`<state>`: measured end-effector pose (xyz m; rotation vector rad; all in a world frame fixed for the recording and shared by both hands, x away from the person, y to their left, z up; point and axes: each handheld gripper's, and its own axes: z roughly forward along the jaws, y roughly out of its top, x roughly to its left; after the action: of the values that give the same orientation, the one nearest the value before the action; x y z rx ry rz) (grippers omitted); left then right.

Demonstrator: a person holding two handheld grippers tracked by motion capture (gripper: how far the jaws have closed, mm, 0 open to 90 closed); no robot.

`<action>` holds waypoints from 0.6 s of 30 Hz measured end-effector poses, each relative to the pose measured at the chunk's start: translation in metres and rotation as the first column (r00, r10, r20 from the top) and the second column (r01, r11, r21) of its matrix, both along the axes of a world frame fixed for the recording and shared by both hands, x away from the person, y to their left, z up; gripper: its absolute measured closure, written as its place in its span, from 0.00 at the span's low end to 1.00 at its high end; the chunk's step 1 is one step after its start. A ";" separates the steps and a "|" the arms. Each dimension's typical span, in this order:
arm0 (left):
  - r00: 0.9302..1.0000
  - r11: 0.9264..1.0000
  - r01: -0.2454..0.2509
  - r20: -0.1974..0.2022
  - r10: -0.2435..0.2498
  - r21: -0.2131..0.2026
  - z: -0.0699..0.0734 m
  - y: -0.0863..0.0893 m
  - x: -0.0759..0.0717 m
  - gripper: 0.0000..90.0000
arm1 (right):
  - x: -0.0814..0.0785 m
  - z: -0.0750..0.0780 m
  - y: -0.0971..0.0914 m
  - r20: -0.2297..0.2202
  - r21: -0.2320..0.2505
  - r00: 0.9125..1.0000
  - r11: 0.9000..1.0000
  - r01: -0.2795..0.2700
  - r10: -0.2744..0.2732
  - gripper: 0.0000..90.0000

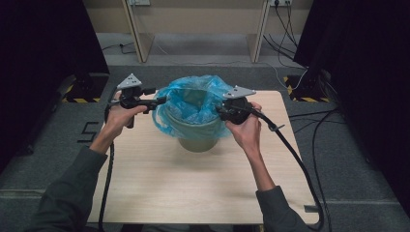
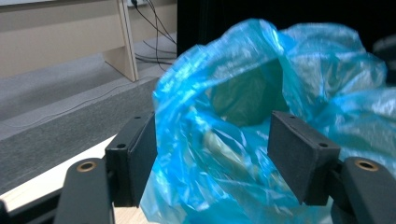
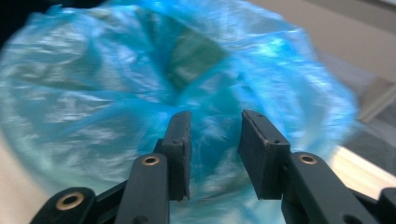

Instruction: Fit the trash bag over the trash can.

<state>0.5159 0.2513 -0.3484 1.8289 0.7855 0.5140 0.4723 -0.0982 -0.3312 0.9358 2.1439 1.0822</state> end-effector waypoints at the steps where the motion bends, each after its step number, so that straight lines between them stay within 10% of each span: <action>1: 1.000 1.000 0.000 -0.002 0.000 0.002 -0.001 -0.001 -0.002 0.36 | 0.002 0.000 -0.002 0.008 -0.009 1.000 1.000 0.016 -0.015 0.72; 18: 0.997 0.998 0.049 0.054 -0.051 0.045 -0.010 -0.028 -0.040 0.36 | 0.061 -0.012 -0.025 -0.078 0.109 0.996 0.992 0.061 -0.052 0.61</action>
<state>0.4754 0.2237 -0.3580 1.8624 0.6946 0.5509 0.5333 -0.1229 -0.3437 1.0979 2.1214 1.1652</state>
